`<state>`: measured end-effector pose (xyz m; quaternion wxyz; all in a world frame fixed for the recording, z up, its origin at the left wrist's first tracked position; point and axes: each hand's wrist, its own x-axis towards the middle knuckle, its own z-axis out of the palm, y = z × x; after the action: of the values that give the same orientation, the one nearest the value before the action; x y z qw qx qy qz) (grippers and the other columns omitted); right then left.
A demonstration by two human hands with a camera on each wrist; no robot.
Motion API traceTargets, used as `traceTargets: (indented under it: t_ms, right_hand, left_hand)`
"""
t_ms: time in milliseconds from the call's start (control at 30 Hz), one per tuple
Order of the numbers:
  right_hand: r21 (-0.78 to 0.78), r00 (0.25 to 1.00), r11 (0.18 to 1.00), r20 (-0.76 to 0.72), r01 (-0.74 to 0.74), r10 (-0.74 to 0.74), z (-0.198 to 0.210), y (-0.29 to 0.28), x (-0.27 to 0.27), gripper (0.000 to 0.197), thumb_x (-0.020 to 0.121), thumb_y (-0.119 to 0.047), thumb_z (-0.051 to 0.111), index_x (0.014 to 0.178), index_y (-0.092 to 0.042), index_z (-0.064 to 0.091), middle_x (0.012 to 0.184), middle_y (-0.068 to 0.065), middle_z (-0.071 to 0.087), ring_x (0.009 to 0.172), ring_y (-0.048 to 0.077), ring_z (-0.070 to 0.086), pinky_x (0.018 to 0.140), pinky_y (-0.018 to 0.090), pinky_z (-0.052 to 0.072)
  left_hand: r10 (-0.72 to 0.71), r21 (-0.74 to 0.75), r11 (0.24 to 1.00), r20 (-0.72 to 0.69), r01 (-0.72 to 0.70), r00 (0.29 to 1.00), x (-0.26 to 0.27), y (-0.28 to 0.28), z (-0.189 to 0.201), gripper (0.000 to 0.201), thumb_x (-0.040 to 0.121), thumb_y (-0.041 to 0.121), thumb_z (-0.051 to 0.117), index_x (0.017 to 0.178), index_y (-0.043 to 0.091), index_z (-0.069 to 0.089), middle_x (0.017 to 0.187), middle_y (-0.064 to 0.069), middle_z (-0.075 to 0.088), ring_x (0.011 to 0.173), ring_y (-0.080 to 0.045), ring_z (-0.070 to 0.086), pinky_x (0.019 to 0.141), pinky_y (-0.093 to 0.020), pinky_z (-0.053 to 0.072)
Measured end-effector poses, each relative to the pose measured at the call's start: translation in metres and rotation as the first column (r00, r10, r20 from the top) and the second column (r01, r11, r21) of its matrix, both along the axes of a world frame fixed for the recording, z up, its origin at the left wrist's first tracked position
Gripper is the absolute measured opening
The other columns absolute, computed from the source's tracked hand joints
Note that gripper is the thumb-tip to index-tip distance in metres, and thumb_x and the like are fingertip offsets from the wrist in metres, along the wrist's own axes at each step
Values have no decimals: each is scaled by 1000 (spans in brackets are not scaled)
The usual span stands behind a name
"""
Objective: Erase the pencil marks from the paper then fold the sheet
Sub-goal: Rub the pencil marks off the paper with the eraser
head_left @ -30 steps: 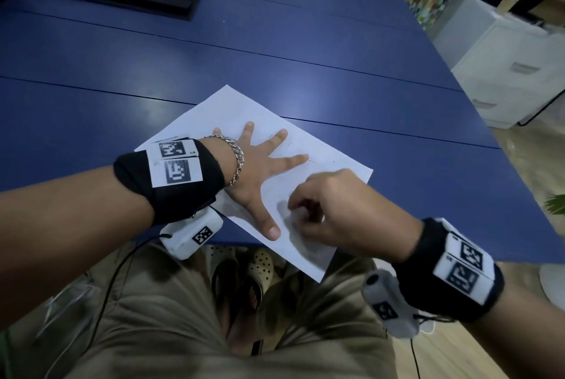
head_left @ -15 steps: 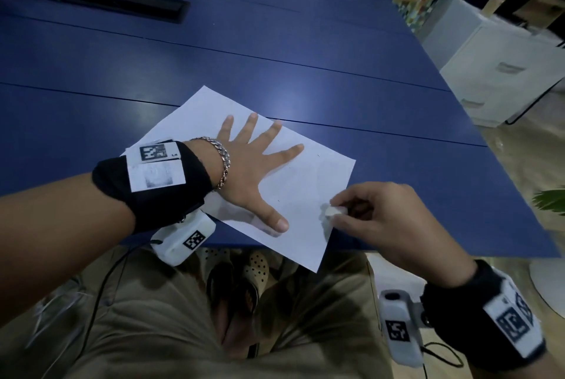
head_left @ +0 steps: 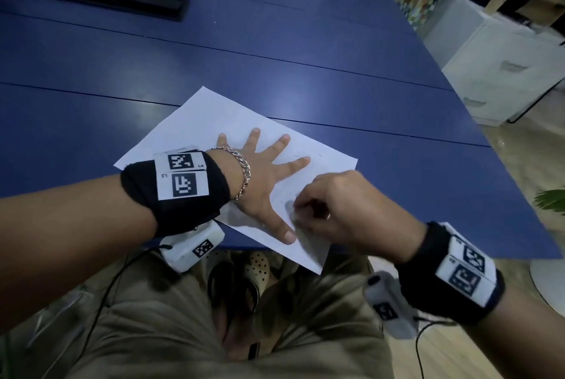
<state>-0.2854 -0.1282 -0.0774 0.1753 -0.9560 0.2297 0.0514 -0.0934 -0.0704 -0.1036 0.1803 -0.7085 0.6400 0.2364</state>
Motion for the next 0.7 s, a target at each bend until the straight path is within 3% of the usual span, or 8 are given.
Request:
traceTargets:
  t_ms: [133,300,433,500,600,700]
  right_hand:
    - [-99,976,977,130,190,-176,-4,-26,-6,11,87,-26,67,94,-24,76,82,-10,67,77,10,63,73,34,56]
    - [-61,1000,998,2,-15,15,-4,5,-11,12,87,-33,64,81,-23,68,79,-7,60,70,11,58,68,35,53]
    - [-119,986,981,88,155,-145,-2,-21,-11,11,85,-28,69,93,-25,75,83,-8,64,77,13,60,74,37,55]
    - [-144,989,981,88,130,-118,-5,-15,-10,15,85,-27,65,96,-25,74,85,-8,63,78,15,60,73,37,54]
    - [-90,999,996,33,4,-1,-6,5,-14,5,86,-29,64,84,-27,69,80,-9,59,72,11,58,68,33,53]
    - [-57,991,991,68,119,-115,-2,-7,-27,4,87,-29,67,87,-30,71,80,-11,64,74,7,60,70,28,53]
  left_hand:
    - [8,-1,1000,-9,-8,1000,-1,-1,0,143,37,109,52,141,65,-36,159,14,-46,152,-43,-31,110,-85,0]
    - [8,4,1000,1,-8,1000,0,-1,-1,144,36,109,54,138,66,-37,159,15,-47,152,-42,-32,108,-86,1]
    - [11,9,1000,0,-11,1000,-1,-2,0,143,34,110,51,137,66,-38,158,15,-47,152,-43,-31,108,-87,3]
    - [10,11,1000,0,-10,1000,-1,-2,0,143,34,110,51,137,67,-38,158,15,-48,152,-43,-32,108,-87,2]
    - [14,3,1000,1,-14,1000,0,-1,0,142,34,110,52,137,68,-37,158,16,-47,152,-42,-31,108,-86,0]
    - [10,-20,1000,-12,-11,1000,1,1,1,143,35,110,53,137,67,-38,161,16,-43,153,-41,-29,109,-85,-3]
